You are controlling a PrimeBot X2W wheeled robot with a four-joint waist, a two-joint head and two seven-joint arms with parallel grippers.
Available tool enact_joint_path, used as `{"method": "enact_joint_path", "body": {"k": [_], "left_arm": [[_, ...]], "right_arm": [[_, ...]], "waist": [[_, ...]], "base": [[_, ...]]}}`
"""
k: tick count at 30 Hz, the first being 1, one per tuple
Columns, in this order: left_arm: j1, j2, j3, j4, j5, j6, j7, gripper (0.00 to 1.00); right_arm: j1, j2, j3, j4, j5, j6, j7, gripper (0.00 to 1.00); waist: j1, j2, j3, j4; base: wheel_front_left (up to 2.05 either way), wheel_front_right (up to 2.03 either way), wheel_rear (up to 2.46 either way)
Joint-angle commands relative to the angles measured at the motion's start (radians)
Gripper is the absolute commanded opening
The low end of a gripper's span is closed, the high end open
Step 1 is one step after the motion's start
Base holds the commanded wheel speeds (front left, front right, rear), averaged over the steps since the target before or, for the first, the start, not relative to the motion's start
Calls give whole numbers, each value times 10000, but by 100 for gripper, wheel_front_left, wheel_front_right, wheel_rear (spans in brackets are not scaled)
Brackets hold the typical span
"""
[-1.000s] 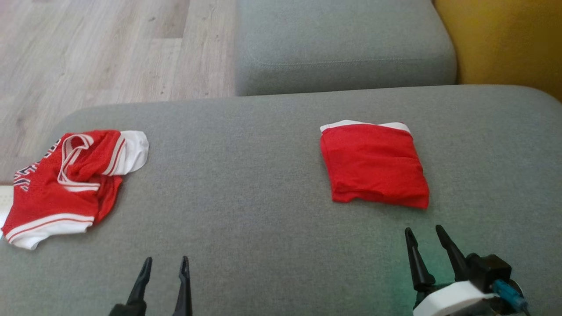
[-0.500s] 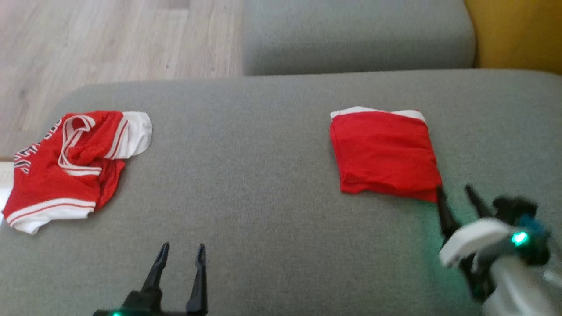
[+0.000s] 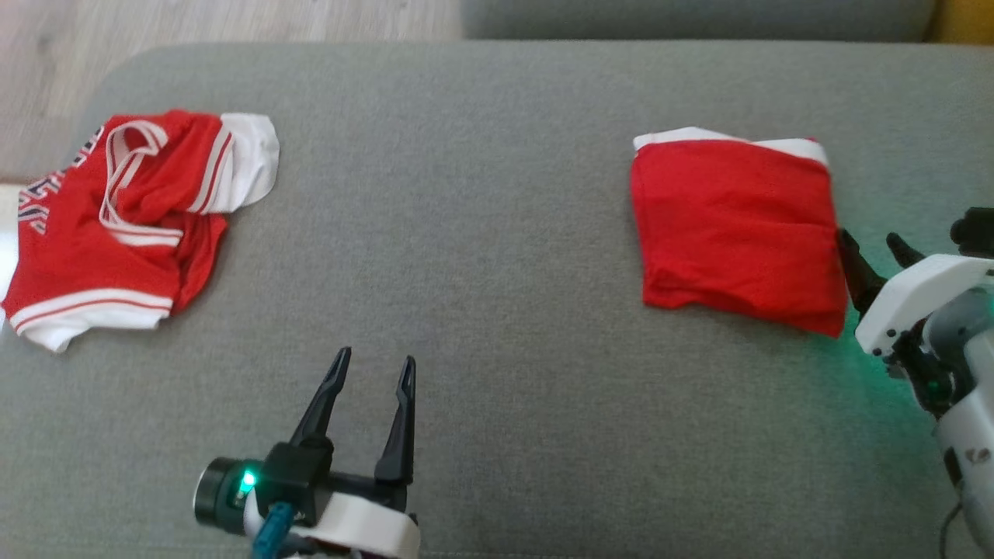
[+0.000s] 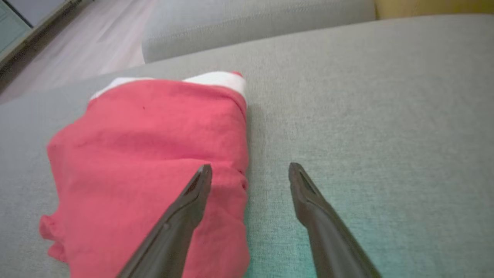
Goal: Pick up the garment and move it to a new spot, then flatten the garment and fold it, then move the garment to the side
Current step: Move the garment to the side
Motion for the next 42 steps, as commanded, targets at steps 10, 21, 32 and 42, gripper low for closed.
{"method": "enact_joint_path", "body": {"k": [10,21,32,42], "left_arm": [[-970,-43,18,-302,-135,297,-78,100],[-1678,-43,-107,-412,-159,261,-78,100],[-3049,-41,-230,-531,360,-202,-78,100],[-4390,42,-401,-671,704,-591,-78,100]], "right_arm": [[-874,-566,1197,352,972,37,790,54],[-1415,-1699,2112,-33,1221,37,343,0],[-2109,-3689,2060,-614,504,37,-378,0],[-2816,-4545,1116,-340,-710,37,-1503,0]], "waist": [[0,0,913,203],[0,0,1783,-852],[0,0,3375,-2283],[0,0,4526,-2833]], "base": [[0,0,0],[0,0,0],[0,0,0],[0,0,0]]}}
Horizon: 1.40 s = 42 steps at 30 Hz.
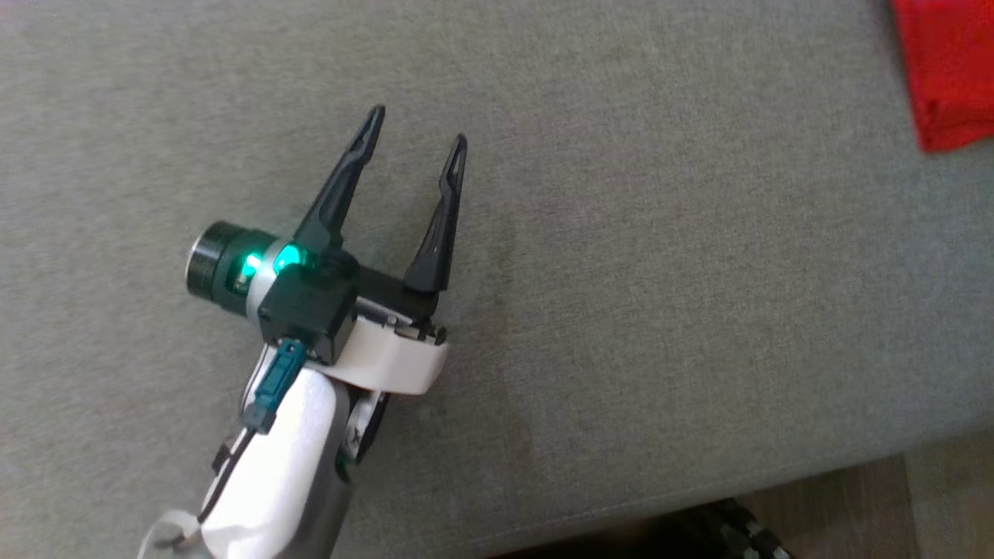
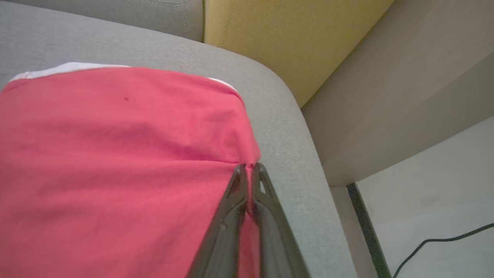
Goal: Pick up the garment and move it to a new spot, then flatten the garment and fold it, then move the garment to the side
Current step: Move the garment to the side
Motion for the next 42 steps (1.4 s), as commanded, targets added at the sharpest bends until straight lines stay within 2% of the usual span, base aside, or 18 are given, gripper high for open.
{"method": "enact_joint_path", "body": {"k": [1,9,10,11,14,15,17,21,24,25,26,27,35,39,42], "left_arm": [[-98,65,174,-379,127,-34,-49,100],[-375,68,-40,-399,102,-1,-49,100],[-373,66,-60,-387,71,7,-49,100],[-362,62,-74,-376,37,16,-49,100],[-290,51,-115,-334,-41,54,-49,100],[-214,43,-124,-340,-76,122,-49,100],[-65,34,-85,-352,-129,230,-49,100],[489,19,71,-248,-355,413,-49,100],[1253,12,304,-26,-507,586,-49,100],[1253,12,304,-26,-507,586,-49,100],[1794,6,568,26,-687,740,-49,100],[1794,6,568,26,-687,740,-49,100],[3578,-2,1758,767,-1084,1098,-49,100],[4237,34,2351,792,-1208,976,-49,100],[4556,36,2703,420,-1197,733,-49,100]], "right_arm": [[71,-576,-114,-90,-152,35,-122,0],[-266,-813,-1188,331,-1819,35,-96,0],[-311,-770,-1382,394,-2083,35,-115,25],[-357,-683,-1555,399,-2369,35,-217,100],[-368,-200,-2035,472,-3127,35,-328,100],[-328,110,-2417,474,-3783,35,-474,100],[-211,539,-2861,437,-4391,35,-631,100],[427,1919,-3330,289,-4921,35,-1041,100],[1102,3081,-3258,210,-4851,35,-1371,100],[1102,3081,-3258,210,-4851,35,-1371,100],[1539,3752,-3119,190,-4646,35,-1619,100],[1539,3752,-3119,190,-4646,35,-1619,100],[3304,5911,-2077,180,-3197,35,-2417,100],[4225,6446,-1528,-270,-2654,35,-2528,100],[4867,6673,-1508,-1298,-2491,35,-2538,100]], "waist": [[-3,1,261,-189],[-3,1,426,-153],[-3,1,375,-134],[-3,1,322,-114],[-3,1,22,7],[-3,1,-284,160],[-3,1,-652,325],[-3,1,-1703,725],[-3,1,-2715,908],[-3,1,-2715,908],[-3,1,-3323,1042],[-3,1,-3323,1042],[-3,1,-5415,1677],[-3,1,-6104,1856],[-3,1,-6355,1923]], "base": [[0,0,0],[0,0,0],[0,0,0],[0,0,0],[0,0,0],[0,0,0],[0,0,0],[0,0,0],[0,0,0],[0,0,0],[0,0,0],[0,0,0],[0,0,0],[0,0,0],[0,0,0]]}}
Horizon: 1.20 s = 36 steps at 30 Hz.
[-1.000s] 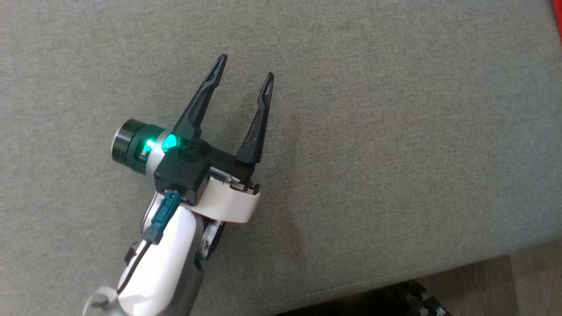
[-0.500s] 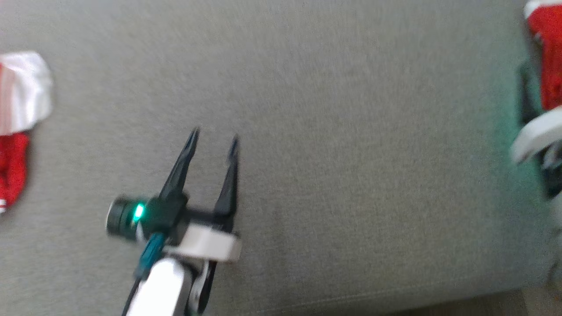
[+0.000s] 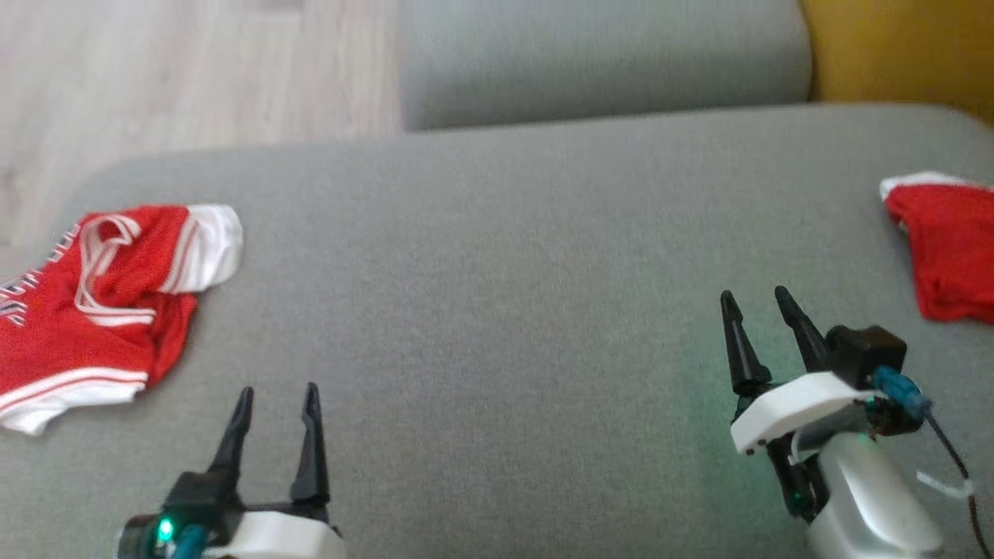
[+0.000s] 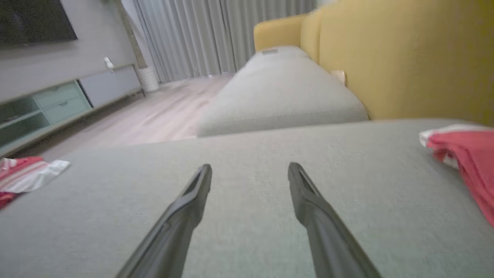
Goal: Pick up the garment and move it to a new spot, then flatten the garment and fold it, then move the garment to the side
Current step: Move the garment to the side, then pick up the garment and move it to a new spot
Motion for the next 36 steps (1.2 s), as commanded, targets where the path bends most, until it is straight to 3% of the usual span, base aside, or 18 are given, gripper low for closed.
{"method": "enact_joint_path", "body": {"k": [1,13,20,36], "left_arm": [[-365,4,490,-513,29,-51,-53,100],[534,-44,958,-968,354,-602,-53,100],[811,-51,850,-858,507,-699,-53,100],[789,-54,832,-654,497,-686,-53,100]], "right_arm": [[-138,121,179,-697,9,35,-134,100],[2688,528,-548,-3260,-1351,35,-138,100],[3620,667,-503,-3604,-1496,35,-138,100],[3750,716,-500,-3801,-1539,35,-139,100]], "waist": [[1,-1,-479,294],[1,-1,-1165,396],[1,-1,-1240,298],[1,-1,-1238,240]], "base": [[0,0,0],[0,0,0],[0,0,0],[0,0,0]]}}
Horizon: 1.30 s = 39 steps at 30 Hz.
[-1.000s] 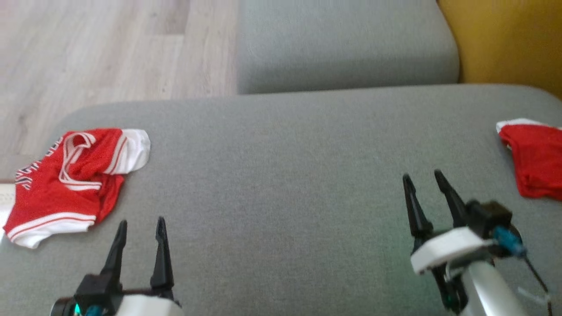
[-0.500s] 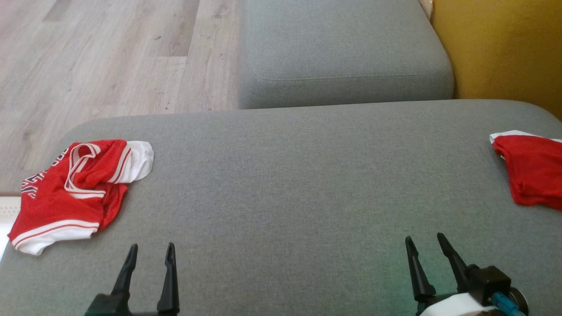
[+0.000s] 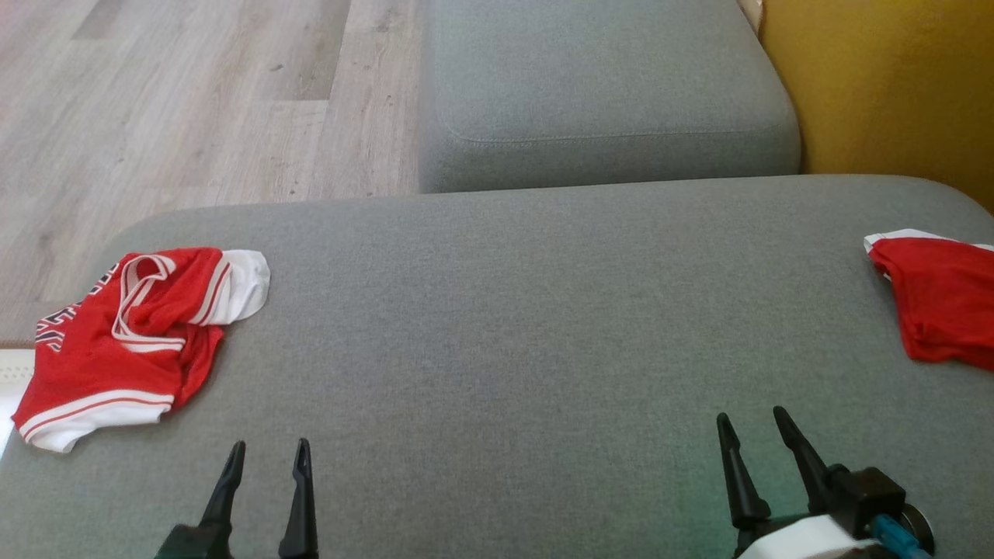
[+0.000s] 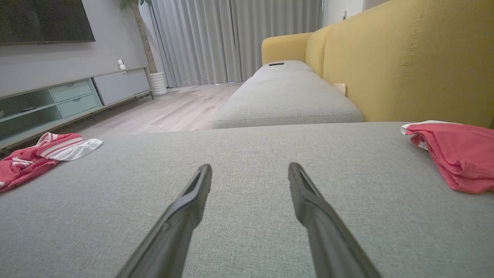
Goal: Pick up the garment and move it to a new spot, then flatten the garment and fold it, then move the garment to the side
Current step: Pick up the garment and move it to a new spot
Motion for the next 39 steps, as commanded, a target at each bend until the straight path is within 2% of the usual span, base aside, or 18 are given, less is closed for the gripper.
{"method": "enact_joint_path", "body": {"k": [1,12,20,27,28,29,32,39], "left_arm": [[-484,-48,269,-295,35,-46,-53,100],[-548,-48,275,-226,36,-53,-53,100],[-658,-49,387,-250,113,-81,-53,100],[-642,-49,382,-268,205,-119,-53,100],[-634,-49,383,-262,221,-124,-53,100],[-607,-49,441,-210,259,-139,-53,100],[-561,-49,488,-211,293,-157,-53,100],[-457,-49,671,-256,288,-136,-53,100]], "right_arm": [[-325,-25,258,-361,-23,37,-137,100],[-297,-20,395,-350,-18,37,-137,100],[-273,-18,636,-352,103,37,-137,100],[-262,-17,919,-407,319,37,-137,100],[-255,-17,935,-409,347,37,-137,100],[-248,-17,1049,-367,375,37,-137,100],[-232,-17,1067,-342,387,37,-137,100],[-269,-17,1107,-305,405,37,-137,100]], "waist": [[1,-1,14,-2],[1,-1,64,64],[1,-1,127,603],[1,-1,262,1678],[1,-1,282,1882],[1,-1,313,2420],[1,-1,330,2959],[1,-1,378,3780]], "base": [[0,0,0],[0,0,0],[0,0,0],[0,0,0],[0,0,0],[0,0,0],[0,0,0],[0,0,0]]}}
